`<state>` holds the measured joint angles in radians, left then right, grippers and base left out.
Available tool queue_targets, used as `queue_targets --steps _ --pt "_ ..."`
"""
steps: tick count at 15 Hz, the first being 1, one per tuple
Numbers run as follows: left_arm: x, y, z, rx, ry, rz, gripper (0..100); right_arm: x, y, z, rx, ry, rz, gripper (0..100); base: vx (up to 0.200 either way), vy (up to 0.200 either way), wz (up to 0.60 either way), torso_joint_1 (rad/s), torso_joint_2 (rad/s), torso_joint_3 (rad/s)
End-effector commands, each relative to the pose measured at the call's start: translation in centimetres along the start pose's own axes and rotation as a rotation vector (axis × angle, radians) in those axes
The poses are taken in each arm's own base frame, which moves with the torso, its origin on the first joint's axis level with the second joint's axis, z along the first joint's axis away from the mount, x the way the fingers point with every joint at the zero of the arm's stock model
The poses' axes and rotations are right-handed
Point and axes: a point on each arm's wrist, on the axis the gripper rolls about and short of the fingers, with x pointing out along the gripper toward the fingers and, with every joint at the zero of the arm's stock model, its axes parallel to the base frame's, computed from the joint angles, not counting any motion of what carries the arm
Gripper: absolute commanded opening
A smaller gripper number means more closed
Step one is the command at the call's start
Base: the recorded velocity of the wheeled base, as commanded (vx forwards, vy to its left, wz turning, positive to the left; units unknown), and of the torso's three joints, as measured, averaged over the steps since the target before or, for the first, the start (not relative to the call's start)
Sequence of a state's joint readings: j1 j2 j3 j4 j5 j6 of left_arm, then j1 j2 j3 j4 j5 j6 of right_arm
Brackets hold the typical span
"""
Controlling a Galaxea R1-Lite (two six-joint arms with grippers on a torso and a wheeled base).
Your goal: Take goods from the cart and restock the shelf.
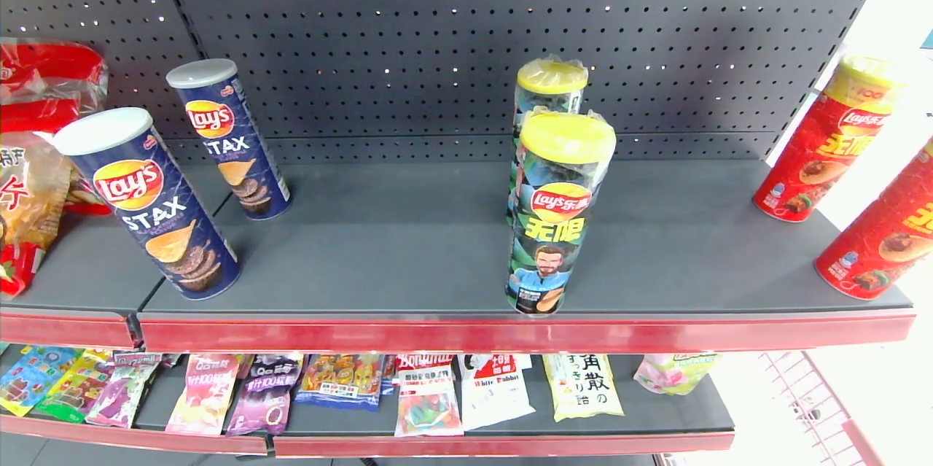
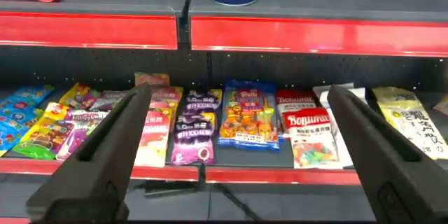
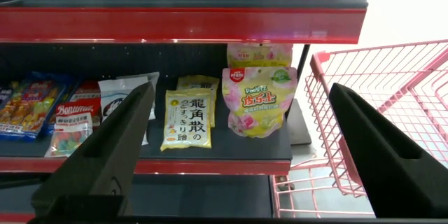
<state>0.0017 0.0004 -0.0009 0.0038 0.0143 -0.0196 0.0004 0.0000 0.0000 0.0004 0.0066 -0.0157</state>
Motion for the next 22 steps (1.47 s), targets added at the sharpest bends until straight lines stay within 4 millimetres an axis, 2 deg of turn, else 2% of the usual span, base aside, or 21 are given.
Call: queue_targets --steps 1,22 --pt "0.00 0.00 -0.02 0.001 0.000 -0.001 100 0.00 0.01 0.00 -0.001 0.000 0.004 100 0.000 0.000 0.00 0.000 0.00 0.000" --pt "0.00 0.00 -0.02 0.006 0.000 -0.002 100 0.00 0.03 0.02 0.045 -0.002 0.014 100 0.000 0.000 0.00 0.000 0.00 0.000"
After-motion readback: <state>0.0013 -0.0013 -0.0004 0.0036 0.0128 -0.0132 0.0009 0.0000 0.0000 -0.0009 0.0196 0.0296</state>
